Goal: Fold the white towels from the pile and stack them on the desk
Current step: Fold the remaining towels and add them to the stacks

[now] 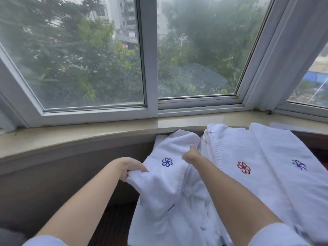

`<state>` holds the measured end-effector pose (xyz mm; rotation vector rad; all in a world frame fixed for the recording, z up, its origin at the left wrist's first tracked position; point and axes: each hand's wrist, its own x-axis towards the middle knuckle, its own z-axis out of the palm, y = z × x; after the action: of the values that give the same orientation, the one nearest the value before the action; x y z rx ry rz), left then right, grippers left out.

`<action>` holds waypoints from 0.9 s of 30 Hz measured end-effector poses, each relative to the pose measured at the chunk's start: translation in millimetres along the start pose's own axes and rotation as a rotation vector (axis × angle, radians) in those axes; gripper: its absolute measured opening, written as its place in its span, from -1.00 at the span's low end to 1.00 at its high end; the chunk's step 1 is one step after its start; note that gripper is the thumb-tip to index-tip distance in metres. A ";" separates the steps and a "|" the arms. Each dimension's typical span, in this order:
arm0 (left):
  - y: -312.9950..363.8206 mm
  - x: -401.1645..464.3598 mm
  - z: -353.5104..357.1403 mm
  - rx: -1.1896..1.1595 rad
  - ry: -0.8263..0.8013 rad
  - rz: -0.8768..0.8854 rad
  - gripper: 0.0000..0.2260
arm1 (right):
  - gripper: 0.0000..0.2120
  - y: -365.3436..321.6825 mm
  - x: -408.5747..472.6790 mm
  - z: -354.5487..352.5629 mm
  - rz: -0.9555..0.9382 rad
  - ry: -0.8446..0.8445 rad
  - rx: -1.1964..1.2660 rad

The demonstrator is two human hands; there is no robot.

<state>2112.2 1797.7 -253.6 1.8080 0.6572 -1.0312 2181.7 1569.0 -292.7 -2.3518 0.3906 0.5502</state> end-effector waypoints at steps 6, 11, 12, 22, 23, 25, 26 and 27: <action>2.7 -16.2 -5.4 -0.254 -0.426 0.305 -0.51 | -0.51 15.5 -0.8 23.7 0.072 0.026 0.143; 7.3 -23.8 6.9 0.097 -0.624 0.215 -0.40 | -0.64 15.1 -8.0 0.1 0.082 0.035 0.207; 7.9 -22.5 11.7 0.182 -0.642 0.114 -0.37 | -0.77 15.1 -7.8 -5.5 0.082 0.014 0.159; 44.3 53.4 19.8 -0.010 0.085 0.194 -0.57 | -0.37 13.9 26.0 3.1 0.203 0.108 0.428; 52.2 65.2 18.6 -0.099 0.104 0.219 -0.57 | -0.38 13.9 30.3 3.0 0.230 0.141 0.449; 66.7 86.8 19.8 -0.213 0.122 0.247 -0.57 | -0.44 14.9 39.2 3.5 0.310 0.188 0.469; 74.0 99.2 21.6 -0.206 0.143 0.263 -0.56 | -0.46 15.4 46.6 4.2 0.344 0.200 0.478; 80.3 111.3 24.1 -0.175 0.172 0.279 -0.55 | -0.47 15.2 54.2 4.0 0.368 0.204 0.499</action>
<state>2222.2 1742.0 -318.5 1.7851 0.5587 -0.6194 2221.2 1553.8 -330.1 -1.8616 0.9510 0.3271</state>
